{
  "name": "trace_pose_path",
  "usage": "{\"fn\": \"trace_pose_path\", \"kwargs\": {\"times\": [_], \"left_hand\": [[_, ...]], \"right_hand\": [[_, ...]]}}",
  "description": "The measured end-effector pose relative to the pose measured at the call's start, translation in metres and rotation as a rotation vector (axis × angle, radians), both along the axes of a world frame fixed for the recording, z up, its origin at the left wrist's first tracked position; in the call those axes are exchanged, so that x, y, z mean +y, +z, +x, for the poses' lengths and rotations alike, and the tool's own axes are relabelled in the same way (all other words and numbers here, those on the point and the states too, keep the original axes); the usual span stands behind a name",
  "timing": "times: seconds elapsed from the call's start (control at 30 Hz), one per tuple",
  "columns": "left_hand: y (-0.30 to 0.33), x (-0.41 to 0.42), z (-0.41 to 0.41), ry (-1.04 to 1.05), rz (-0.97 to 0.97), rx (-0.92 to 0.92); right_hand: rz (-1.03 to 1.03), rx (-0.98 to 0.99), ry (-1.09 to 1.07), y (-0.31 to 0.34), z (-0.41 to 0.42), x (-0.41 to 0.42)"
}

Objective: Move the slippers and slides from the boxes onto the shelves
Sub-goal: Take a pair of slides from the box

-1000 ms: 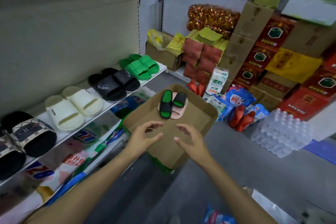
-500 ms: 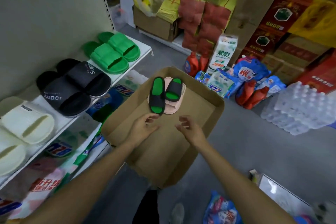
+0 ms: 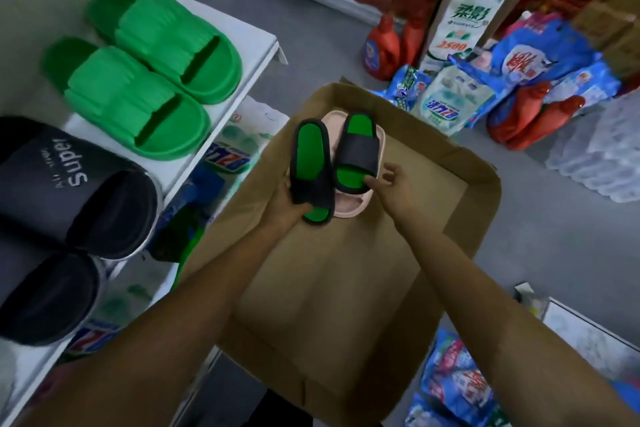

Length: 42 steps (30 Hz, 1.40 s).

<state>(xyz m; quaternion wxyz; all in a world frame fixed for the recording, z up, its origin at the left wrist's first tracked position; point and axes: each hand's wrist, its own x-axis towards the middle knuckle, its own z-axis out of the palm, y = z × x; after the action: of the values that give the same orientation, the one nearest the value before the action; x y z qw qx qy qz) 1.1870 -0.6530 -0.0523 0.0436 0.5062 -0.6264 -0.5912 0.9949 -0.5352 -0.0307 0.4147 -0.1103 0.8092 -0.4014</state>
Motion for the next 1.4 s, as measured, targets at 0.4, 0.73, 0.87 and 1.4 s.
{"fn": "trace_pose_path", "kwargs": {"times": [0.4, 0.73, 0.87, 1.4], "left_hand": [[-0.013, -0.003, -0.006, 0.105, 0.063, 0.137], [0.034, 0.016, -0.001, 0.462, 0.377, 0.301], [0.056, 0.025, -0.002, 0.473, 0.393, 0.351], [0.212, 0.155, 0.055, 0.523, 0.177, 0.556]], "right_hand": [[-0.109, -0.26, -0.103, -0.008, -0.016, -0.006], [-0.189, -0.449, -0.127, 0.016, -0.003, 0.035], [-0.256, -0.514, -0.149, 0.031, 0.005, 0.046], [-0.621, -0.569, 0.085, 0.182, 0.044, 0.141]]}}
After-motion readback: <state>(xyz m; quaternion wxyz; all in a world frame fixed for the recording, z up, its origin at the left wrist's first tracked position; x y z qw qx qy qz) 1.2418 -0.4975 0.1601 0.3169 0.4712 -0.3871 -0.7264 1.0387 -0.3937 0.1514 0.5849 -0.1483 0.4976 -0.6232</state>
